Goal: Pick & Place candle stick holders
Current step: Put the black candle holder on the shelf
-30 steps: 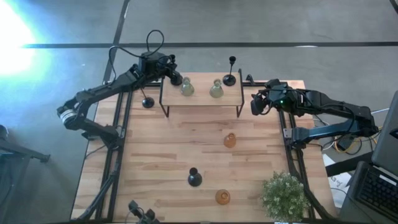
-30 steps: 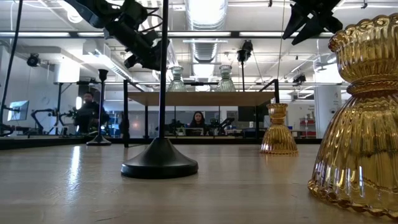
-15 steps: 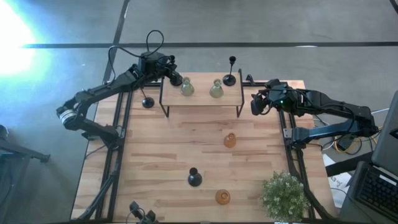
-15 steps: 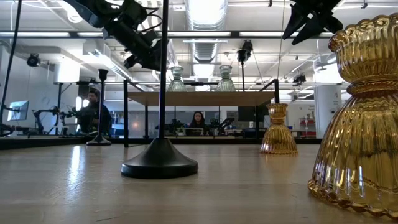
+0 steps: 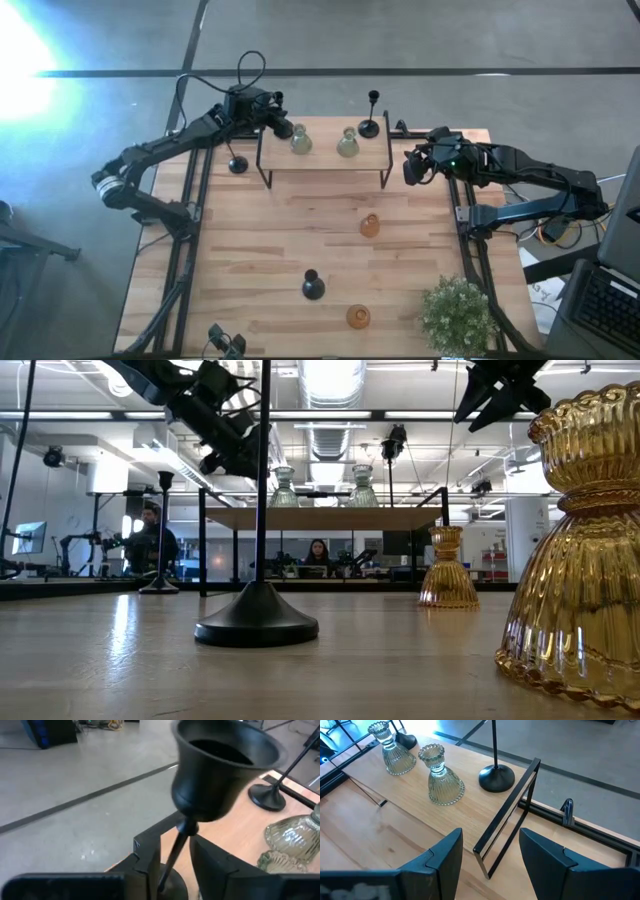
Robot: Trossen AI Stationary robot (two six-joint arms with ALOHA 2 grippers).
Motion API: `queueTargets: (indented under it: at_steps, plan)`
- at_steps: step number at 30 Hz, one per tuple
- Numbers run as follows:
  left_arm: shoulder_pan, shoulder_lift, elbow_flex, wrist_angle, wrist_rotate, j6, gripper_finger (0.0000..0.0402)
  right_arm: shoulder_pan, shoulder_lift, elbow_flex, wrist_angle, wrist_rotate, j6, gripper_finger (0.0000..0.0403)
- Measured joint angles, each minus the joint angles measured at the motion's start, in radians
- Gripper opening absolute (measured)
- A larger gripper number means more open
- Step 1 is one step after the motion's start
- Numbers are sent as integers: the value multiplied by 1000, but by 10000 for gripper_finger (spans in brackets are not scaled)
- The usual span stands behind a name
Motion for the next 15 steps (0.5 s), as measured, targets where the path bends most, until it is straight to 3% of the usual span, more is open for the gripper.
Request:
queueTargets:
  at_steps: [15]
  plan:
    - [7, -47, 7, -60, -5, -30, 188, 0, 0, 0, 0, -1, 0, 189]
